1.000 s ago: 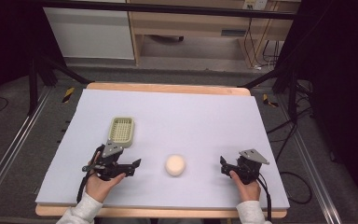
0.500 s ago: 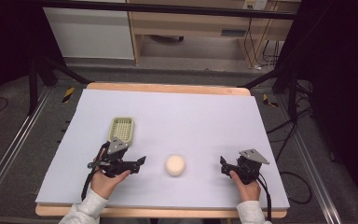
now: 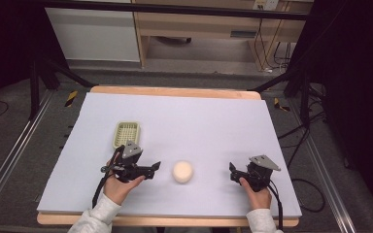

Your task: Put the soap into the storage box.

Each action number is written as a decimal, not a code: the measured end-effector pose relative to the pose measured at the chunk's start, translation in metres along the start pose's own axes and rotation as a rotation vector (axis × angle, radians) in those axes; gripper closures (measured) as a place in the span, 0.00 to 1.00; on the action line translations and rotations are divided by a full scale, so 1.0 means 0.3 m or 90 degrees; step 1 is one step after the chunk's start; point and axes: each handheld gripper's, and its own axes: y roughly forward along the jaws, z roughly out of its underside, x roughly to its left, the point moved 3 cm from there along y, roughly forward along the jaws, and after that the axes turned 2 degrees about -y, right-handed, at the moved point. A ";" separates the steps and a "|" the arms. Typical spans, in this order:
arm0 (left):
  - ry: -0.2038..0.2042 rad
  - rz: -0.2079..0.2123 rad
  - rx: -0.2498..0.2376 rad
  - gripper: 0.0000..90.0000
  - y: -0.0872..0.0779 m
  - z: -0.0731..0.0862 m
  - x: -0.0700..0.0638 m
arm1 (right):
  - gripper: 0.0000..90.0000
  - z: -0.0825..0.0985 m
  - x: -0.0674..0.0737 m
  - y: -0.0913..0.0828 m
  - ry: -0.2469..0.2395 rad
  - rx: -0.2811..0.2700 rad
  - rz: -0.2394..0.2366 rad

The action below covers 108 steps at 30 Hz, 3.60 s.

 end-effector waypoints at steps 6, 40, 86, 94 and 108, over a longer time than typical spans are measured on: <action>0.005 0.005 0.002 0.20 0.014 -0.013 -0.018 | 0.05 0.000 0.000 0.000 0.000 0.000 0.000; 0.032 0.034 0.025 0.19 0.096 -0.047 -0.125 | 0.05 0.000 0.000 -0.001 -0.001 -0.002 0.000; 0.074 0.060 0.072 0.14 0.195 -0.038 -0.231 | 0.05 0.000 0.000 -0.001 0.000 -0.002 -0.003; 0.080 0.058 0.086 0.13 0.209 -0.031 -0.235 | 0.05 0.000 0.000 0.000 0.000 -0.002 -0.005; 0.087 0.062 0.108 0.12 0.240 -0.011 -0.247 | 0.05 0.000 0.000 0.000 0.000 -0.001 -0.005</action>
